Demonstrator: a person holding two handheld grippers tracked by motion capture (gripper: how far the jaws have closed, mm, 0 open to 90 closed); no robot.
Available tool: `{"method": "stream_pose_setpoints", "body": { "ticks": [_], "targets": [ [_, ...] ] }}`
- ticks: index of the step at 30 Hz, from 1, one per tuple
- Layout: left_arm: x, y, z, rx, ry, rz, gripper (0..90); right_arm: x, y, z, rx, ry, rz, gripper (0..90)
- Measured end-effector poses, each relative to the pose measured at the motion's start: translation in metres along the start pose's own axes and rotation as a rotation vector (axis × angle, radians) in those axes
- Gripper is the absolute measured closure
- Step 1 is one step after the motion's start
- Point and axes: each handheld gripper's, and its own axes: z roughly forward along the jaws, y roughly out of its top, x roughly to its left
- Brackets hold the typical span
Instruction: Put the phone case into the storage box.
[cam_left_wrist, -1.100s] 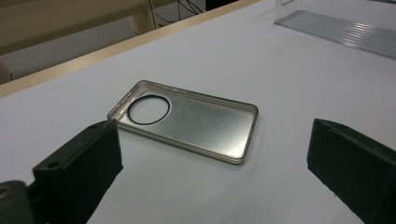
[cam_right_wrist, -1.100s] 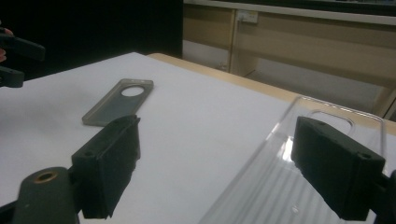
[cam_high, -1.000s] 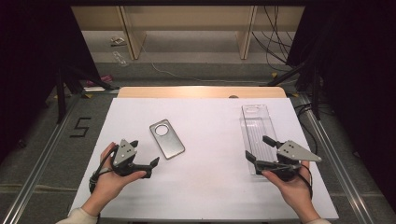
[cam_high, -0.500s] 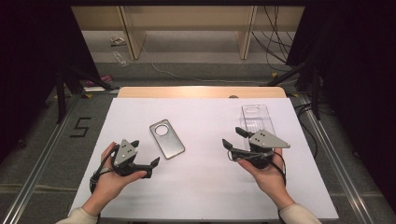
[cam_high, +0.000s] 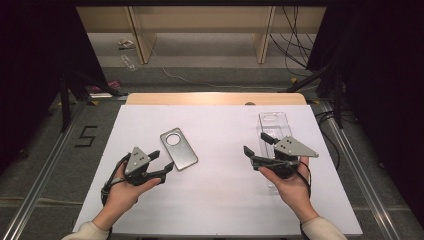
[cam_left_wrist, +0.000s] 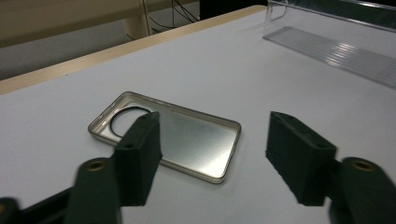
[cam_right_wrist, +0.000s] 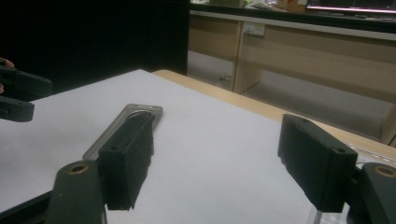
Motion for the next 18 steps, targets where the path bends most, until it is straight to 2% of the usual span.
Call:
{"method": "stream_pose_setpoints", "body": {
  "ticks": [2,3,4,5,6,8,9,10,12,13,14,15,18],
  "targets": [
    [-0.002,0.004,0.003,0.001,-0.015,-0.013,51.9,-0.001,0.000,-0.001,-0.004,-0.001,0.005,25.6],
    [-0.002,0.006,0.006,0.005,-0.026,-0.019,51.9,-0.002,0.000,-0.002,-0.005,-0.003,0.009,23.8],
    [-0.003,0.010,0.013,0.023,-0.026,-0.029,65.6,-0.003,0.000,-0.004,-0.008,-0.003,0.016,20.8],
    [-0.003,0.010,0.013,0.023,-0.026,-0.029,69.8,-0.003,0.000,-0.004,-0.008,-0.003,0.016,20.8],
    [-0.004,0.013,0.021,0.049,-0.020,-0.020,75.0,-0.004,0.000,-0.006,-0.009,-0.005,0.019,19.4],
    [-0.006,0.016,0.027,0.064,-0.018,-0.018,84.2,-0.004,0.000,-0.009,-0.010,-0.006,0.017,19.4],
    [-0.006,0.017,0.031,0.074,-0.018,-0.020,84.2,-0.004,0.000,-0.009,-0.010,-0.006,0.017,19.4],
    [-0.007,0.019,0.036,0.090,-0.020,-0.022,89.2,-0.005,0.000,-0.010,-0.011,-0.007,0.017,19.3],
    [-0.011,0.025,0.054,0.129,-0.025,-0.014,89.7,-0.005,0.000,-0.012,-0.010,-0.007,0.021,19.2],
    [-0.011,0.025,0.054,0.129,-0.025,-0.014,89.8,-0.005,0.000,-0.012,-0.010,-0.007,0.021,19.2],
    [-0.015,0.027,0.066,0.153,-0.031,-0.001,89.8,-0.004,-0.001,-0.013,-0.009,-0.005,0.022,19.0],
    [-0.015,0.027,0.066,0.153,-0.031,-0.001,89.8,-0.004,-0.001,-0.013,-0.009,-0.005,0.022,19.0],
    [-0.018,0.030,0.088,0.191,-0.032,0.000,89.8,-0.004,-0.003,-0.017,-0.004,-0.001,0.028,18.5]
  ]
}}
